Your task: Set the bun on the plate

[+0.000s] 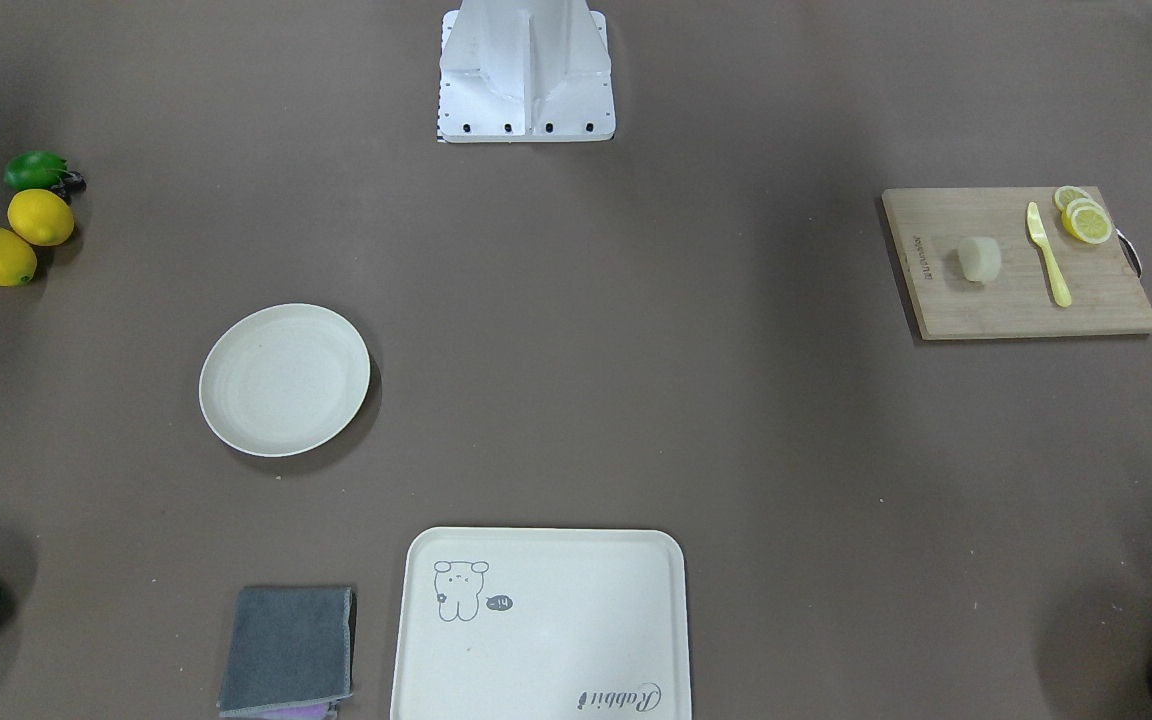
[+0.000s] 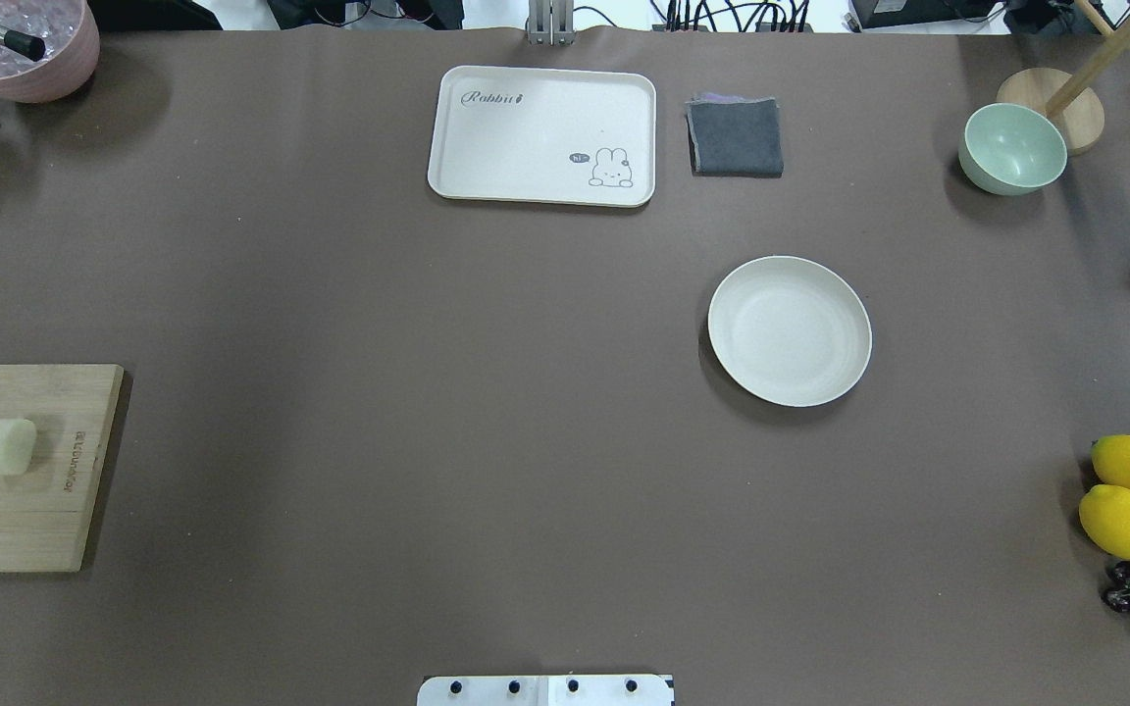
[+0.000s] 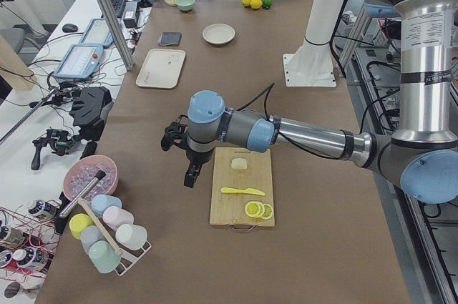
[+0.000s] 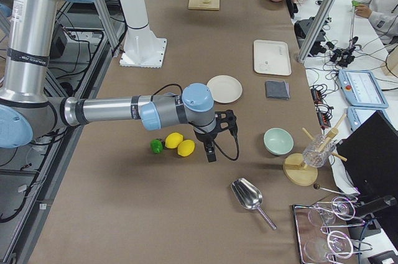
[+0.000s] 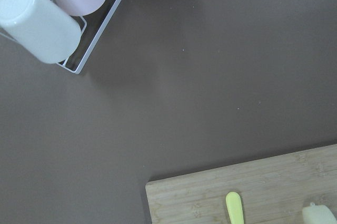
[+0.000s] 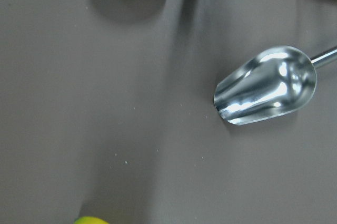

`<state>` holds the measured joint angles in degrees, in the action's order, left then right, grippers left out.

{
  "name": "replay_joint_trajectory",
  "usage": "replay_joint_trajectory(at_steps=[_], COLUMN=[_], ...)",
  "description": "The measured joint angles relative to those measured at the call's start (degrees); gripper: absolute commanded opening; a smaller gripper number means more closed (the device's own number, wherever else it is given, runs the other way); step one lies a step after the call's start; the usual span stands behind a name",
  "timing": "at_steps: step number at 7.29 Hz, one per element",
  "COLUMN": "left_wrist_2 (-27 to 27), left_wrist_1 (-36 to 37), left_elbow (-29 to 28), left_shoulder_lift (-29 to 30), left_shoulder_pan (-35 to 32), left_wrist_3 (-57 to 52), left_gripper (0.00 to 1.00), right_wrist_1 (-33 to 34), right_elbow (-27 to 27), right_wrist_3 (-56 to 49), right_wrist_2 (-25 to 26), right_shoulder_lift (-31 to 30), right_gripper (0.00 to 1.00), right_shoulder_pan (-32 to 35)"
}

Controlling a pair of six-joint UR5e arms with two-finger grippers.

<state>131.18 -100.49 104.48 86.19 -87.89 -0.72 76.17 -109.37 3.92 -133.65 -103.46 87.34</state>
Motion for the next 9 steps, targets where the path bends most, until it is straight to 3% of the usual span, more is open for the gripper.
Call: replay_joint_trajectory(at_steps=[3, 5, 9], left_wrist_2=[2.7, 4.2, 4.5], left_wrist_1=[-7.4, -9.5, -10.5], left_elbow=[-2.3, -3.0, -5.1], left_shoulder_lift=[1.2, 1.3, 2.3], left_shoulder_pan=[-0.1, 0.0, 0.7], left_wrist_3=[0.2, 0.4, 2.2], left_gripper=[0.98, 0.98, 0.98], right_wrist_1=[-11.5, -14.0, -14.6], right_elbow=[0.4, 0.9, 4.7], right_wrist_3=[12.7, 19.1, 49.4], right_wrist_2=[-2.6, -1.3, 15.1], right_shoulder_lift=[0.7, 2.9, 17.4], right_gripper=[1.00, 1.00, 0.99], right_shoulder_pan=[-0.5, -7.2, -32.5])
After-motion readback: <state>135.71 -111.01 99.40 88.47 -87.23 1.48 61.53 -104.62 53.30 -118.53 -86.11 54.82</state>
